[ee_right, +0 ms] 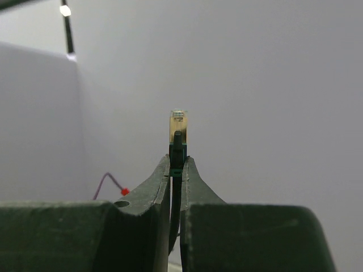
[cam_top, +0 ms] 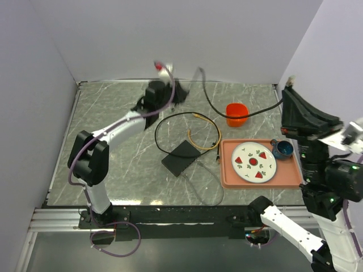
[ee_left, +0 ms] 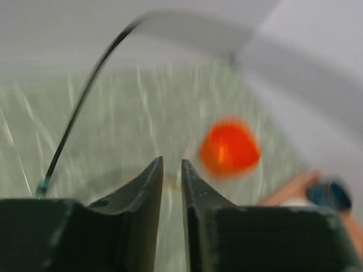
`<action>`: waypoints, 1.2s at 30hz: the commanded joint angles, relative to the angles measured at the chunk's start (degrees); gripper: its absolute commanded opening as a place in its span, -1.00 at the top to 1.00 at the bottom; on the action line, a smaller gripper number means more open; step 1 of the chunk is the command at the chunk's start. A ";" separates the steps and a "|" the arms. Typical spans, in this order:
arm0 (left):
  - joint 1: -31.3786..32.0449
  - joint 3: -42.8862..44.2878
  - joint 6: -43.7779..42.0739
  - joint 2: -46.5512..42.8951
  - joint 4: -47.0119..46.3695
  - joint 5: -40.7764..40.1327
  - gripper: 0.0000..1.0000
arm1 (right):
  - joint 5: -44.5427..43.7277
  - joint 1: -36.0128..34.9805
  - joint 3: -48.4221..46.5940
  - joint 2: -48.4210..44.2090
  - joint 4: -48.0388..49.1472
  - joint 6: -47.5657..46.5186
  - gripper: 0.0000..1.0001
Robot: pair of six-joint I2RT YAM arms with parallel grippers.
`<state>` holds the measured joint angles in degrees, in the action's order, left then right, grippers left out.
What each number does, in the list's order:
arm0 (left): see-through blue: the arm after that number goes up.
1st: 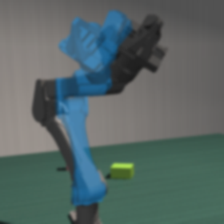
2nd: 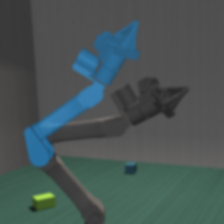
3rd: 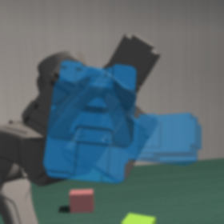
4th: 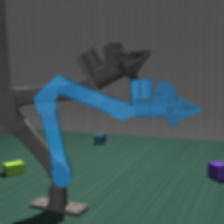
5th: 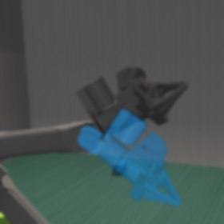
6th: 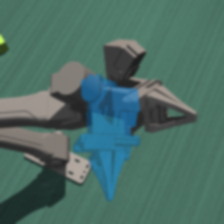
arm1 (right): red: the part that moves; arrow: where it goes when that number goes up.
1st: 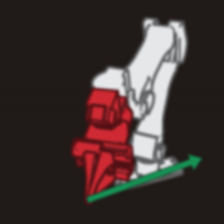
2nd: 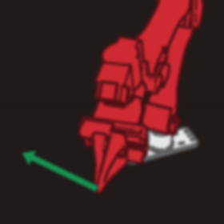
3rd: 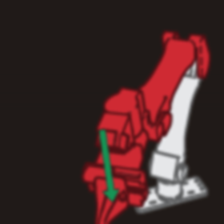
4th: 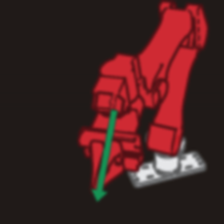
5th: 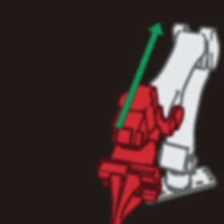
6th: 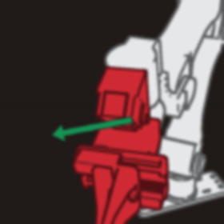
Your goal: Insert the plug into the switch port
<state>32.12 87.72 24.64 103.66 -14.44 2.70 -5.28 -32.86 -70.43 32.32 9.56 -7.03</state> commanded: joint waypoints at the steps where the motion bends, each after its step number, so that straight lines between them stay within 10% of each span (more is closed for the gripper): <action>1: 0.40 -20.53 8.04 -7.66 -3.29 9.61 0.33 | -6.84 -0.18 3.79 -4.02 -5.33 -3.78 1.00; 12: 1.45 -39.73 6.39 -20.24 2.48 3.90 -0.37 | 0.26 -0.54 19.27 5.91 -24.92 11.05 1.00; 36: 2.69 -52.13 7.61 -16.12 -2.70 3.02 -0.31 | 5.55 -22.68 42.84 32.62 -12.65 32.87 1.00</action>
<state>34.50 36.16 31.14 86.32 -13.45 7.60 3.38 -53.56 -27.24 60.12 -9.74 21.50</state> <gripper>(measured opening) 0.653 0.093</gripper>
